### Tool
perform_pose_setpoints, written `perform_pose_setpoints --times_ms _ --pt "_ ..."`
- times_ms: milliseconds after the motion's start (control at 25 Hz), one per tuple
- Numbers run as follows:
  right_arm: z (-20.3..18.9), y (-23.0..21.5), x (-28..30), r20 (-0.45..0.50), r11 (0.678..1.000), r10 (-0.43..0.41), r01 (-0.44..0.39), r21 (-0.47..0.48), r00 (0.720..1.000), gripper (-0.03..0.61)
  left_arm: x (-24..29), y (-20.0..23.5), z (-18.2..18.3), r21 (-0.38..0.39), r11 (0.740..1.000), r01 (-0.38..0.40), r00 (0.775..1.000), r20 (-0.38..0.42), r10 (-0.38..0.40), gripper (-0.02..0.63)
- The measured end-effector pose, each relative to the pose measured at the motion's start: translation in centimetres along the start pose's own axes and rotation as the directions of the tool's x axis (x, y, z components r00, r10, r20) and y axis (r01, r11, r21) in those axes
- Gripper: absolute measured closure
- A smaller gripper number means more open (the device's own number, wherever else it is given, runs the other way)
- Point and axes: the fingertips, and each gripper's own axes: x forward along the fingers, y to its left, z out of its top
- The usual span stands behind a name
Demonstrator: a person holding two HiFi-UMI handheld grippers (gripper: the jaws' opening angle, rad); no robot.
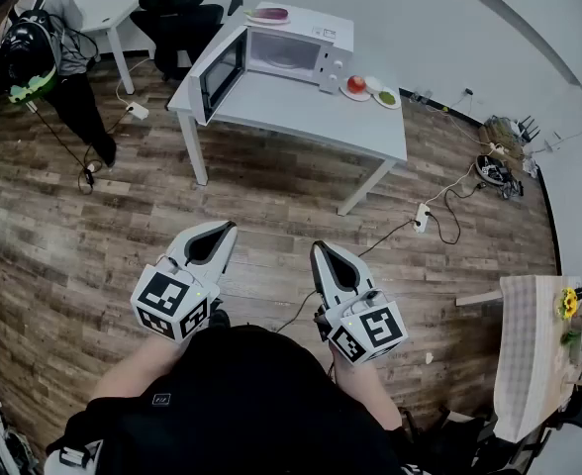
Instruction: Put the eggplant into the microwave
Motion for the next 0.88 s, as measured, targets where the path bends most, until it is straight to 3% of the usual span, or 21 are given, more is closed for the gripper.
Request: perform_pose_setpoints --times_ms 440,640,880 --pt "-0.5 0.8 1.8 -0.014 1.000 0.017 -0.017 -0.007 1.000 0.565 -0.9 1.6 -0.5 0.007 1.000 -0.018 1.000 0.000 0.018 0.604" --pt "-0.6 2.9 4.0 -0.018 0.995 0.062 -0.063 -0.081 0.998 0.563 -1.3 4.0 -0.8 0.001 1.000 -0.027 1.000 0.001 0.027 0.604" --pt "-1.3 5.7 7.4 -0.037 0.995 0.071 -0.074 -0.066 0.997 0.561 -4.3 8.6 -1.4 -0.009 0.999 -0.052 0.999 0.010 0.052 0.604"
